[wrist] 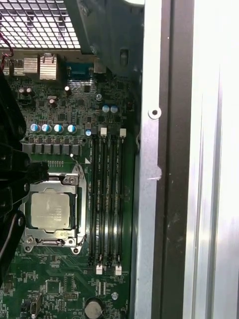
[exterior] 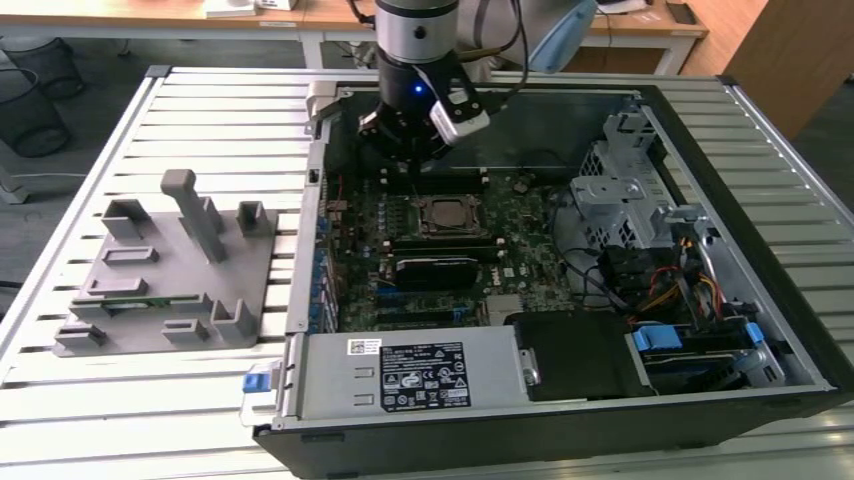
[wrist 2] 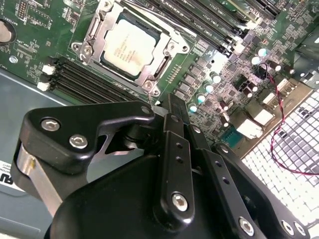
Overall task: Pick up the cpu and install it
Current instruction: 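Install the first cpu locking lever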
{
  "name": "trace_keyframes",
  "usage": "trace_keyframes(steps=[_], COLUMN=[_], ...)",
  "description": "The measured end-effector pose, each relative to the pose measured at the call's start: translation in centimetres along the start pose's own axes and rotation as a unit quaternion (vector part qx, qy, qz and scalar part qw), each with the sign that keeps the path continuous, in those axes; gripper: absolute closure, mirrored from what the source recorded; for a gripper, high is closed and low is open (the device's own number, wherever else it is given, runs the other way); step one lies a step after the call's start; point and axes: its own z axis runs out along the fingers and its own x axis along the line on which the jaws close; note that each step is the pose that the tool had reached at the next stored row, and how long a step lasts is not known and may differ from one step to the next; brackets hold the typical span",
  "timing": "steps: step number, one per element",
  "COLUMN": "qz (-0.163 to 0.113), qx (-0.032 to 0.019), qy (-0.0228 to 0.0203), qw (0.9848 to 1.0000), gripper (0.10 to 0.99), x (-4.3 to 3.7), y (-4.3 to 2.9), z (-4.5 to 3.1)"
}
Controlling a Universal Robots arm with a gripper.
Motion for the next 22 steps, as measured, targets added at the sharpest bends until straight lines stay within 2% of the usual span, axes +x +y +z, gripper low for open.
trace_keyframes(steps=[22], qz=[0.000], qx=[0.0001], qy=[0.0000], qw=[1.0000], gripper=[0.980], x=[1.33], y=[0.03], z=[-0.03])
